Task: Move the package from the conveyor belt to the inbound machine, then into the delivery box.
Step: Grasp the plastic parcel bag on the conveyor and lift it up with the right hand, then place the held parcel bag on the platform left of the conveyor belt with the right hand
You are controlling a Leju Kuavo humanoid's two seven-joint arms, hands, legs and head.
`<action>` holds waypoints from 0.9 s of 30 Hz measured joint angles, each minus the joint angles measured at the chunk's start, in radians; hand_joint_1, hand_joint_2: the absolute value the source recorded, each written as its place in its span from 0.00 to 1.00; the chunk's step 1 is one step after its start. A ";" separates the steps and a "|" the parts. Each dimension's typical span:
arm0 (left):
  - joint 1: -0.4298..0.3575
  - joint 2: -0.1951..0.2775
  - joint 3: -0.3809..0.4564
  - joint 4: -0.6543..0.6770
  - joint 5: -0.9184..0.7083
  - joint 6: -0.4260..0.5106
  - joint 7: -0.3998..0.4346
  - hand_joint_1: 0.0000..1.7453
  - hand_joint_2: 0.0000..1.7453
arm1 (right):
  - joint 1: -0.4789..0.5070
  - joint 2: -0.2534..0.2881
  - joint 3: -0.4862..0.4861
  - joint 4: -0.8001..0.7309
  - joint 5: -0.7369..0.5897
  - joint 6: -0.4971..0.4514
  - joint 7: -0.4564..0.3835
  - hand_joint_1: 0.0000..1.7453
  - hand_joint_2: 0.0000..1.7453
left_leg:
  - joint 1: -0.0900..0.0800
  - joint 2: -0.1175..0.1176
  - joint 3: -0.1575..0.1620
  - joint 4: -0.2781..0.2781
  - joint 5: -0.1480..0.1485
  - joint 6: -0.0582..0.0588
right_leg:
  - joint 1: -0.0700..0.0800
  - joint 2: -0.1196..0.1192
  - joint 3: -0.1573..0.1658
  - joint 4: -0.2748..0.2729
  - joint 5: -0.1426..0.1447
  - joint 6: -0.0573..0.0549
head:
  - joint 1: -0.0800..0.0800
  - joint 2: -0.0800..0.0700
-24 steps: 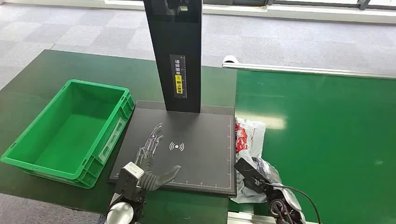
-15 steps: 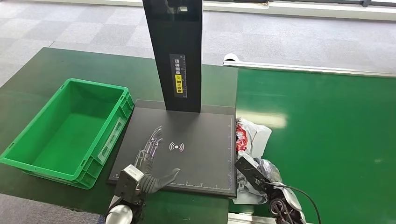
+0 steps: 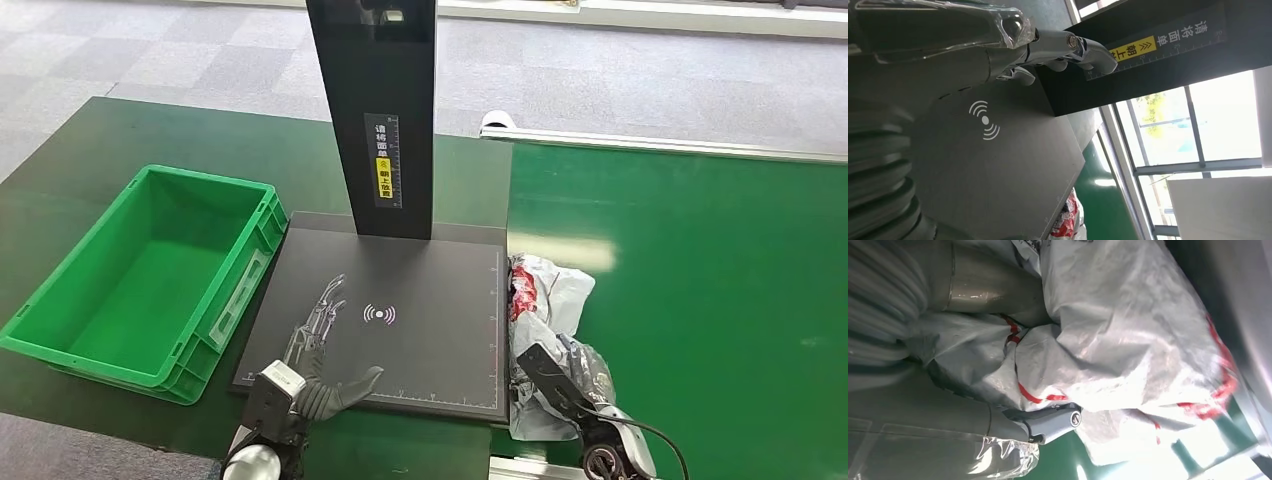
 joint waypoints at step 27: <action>-0.006 0.000 0.018 -0.011 0.019 -0.024 -0.035 0.00 1.00 | 0.137 0.105 -0.341 -0.435 -0.935 0.304 -0.282 1.00 1.00 | 0.000 0.000 -0.001 0.000 0.000 0.000 | 0.000 0.000 -0.001 0.000 0.000 0.000 | 0.000 0.000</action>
